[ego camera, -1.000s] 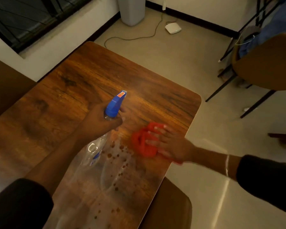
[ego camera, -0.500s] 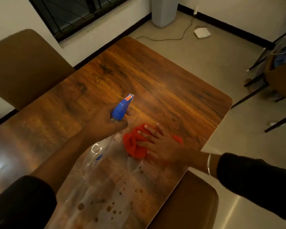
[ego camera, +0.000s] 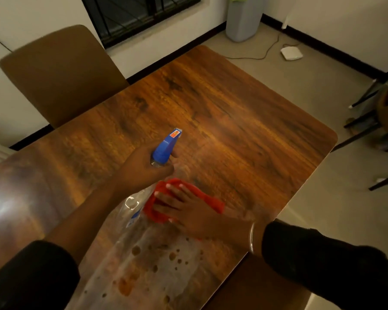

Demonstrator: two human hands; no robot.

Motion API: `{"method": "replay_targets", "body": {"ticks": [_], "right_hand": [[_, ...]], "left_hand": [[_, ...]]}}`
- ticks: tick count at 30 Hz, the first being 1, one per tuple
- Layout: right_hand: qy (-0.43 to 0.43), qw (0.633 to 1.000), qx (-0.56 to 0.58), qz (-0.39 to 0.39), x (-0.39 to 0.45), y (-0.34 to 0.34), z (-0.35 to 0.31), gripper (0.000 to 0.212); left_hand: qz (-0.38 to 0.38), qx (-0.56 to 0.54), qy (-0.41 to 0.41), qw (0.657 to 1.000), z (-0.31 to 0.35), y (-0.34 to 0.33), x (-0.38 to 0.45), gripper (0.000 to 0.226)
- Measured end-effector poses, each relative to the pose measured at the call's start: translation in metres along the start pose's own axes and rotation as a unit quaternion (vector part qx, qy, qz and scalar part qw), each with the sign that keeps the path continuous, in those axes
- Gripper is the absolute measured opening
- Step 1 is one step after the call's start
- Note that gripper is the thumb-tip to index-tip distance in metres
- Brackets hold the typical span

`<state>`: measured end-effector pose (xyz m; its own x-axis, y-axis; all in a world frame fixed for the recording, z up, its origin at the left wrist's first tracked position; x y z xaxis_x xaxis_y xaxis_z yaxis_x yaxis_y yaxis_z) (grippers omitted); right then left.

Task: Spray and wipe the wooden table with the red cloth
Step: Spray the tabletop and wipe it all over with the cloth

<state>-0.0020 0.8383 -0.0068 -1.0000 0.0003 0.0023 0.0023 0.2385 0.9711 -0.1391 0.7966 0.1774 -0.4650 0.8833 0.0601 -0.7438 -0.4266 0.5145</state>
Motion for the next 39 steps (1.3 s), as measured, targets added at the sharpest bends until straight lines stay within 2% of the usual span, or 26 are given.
{"method": "replay_targets", "body": {"ticks": [2, 3, 5, 7, 9, 11, 15, 18, 19, 21, 24, 26, 29, 31, 33, 35, 37, 39], "right_hand": [[-0.014, 0.999, -0.027, 0.020, 0.018, 0.016, 0.021, 0.057], [-0.073, 0.996, -0.043, 0.035, 0.033, 0.031, 0.045, 0.058], [-0.238, 0.971, -0.031, 0.019, 0.053, 0.063, 0.100, 0.061], [-0.333, 0.942, 0.021, 0.010, 0.056, 0.083, 0.133, 0.063], [-0.344, 0.936, 0.068, -0.002, 0.054, 0.087, 0.122, 0.065], [-0.310, 0.948, 0.062, -0.023, 0.037, 0.077, 0.087, 0.064], [-0.169, 0.979, 0.072, -0.088, -0.045, 0.028, 0.012, 0.054], [-0.092, 0.985, 0.034, -0.141, -0.094, 0.019, 0.017, 0.052], [-0.104, 0.985, 0.017, -0.136, -0.096, 0.027, 0.037, 0.051], [-0.198, 0.974, 0.002, -0.111, -0.090, 0.050, 0.092, 0.053], [-0.376, 0.924, 0.003, -0.066, -0.095, 0.090, 0.167, 0.054], [-0.426, 0.902, 0.017, -0.067, -0.100, 0.096, 0.178, 0.054], [-0.382, 0.919, 0.003, -0.097, -0.097, 0.086, 0.139, 0.049], [-0.292, 0.951, 0.012, -0.098, -0.105, 0.078, 0.093, 0.049], [-0.168, 0.981, 0.023, -0.091, -0.120, 0.065, 0.044, 0.050], [-0.100, 0.985, 0.026, -0.136, -0.136, 0.051, 0.026, 0.058], [-0.100, 0.982, 0.038, -0.155, -0.142, 0.050, 0.043, 0.061], [-0.167, 0.971, 0.084, -0.151, -0.136, 0.059, 0.085, 0.057]], "left_hand": [[-0.005, -0.011, -0.003, 1.000, 0.000, 0.006, -0.011, 0.035], [-0.008, -0.016, -0.002, 1.000, -0.003, 0.009, -0.014, 0.025], [-0.016, -0.004, 0.001, 1.000, -0.008, 0.013, -0.024, 0.022], [-0.020, 0.003, -0.003, 1.000, -0.010, 0.013, -0.033, 0.023], [-0.032, -0.009, -0.001, 0.999, -0.006, 0.008, -0.040, 0.024], [-0.034, -0.025, -0.007, 0.999, 0.000, 0.004, -0.044, 0.024], [-0.023, -0.035, -0.022, 0.999, 0.014, -0.006, -0.036, 0.031], [-0.032, -0.060, -0.027, 0.997, 0.021, -0.017, -0.025, 0.027], [-0.036, -0.066, -0.030, 0.997, 0.021, -0.021, -0.022, 0.026], [-0.038, -0.076, -0.031, 0.996, 0.022, -0.028, -0.019, 0.024], [-0.057, -0.086, -0.024, 0.994, 0.019, -0.039, -0.018, 0.024], [-0.062, -0.086, -0.021, 0.994, 0.018, -0.047, -0.017, 0.023], [-0.063, -0.070, -0.021, 0.995, 0.019, -0.058, -0.012, 0.023], [-0.071, -0.075, -0.020, 0.994, 0.023, -0.068, -0.007, 0.024], [-0.071, -0.081, -0.017, 0.994, 0.027, -0.075, 0.001, 0.025], [-0.074, -0.089, -0.019, 0.993, 0.030, -0.082, 0.011, 0.031], [-0.078, -0.088, -0.028, 0.993, 0.032, -0.088, 0.018, 0.033], [-0.087, -0.077, -0.040, 0.992, 0.033, -0.092, 0.022, 0.032]]}}
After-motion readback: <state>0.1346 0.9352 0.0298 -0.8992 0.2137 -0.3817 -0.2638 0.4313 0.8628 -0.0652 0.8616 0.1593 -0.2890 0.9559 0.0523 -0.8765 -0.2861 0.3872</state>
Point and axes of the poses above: each hand's wrist, its own x-axis towards the middle knuckle, its own y-axis out of the back of the hand, z = x × y, the point moved 5 cm from there along x, towards the middle knuckle, and after that the axes turned 12 degrees about -y, right-handed, at the moved point
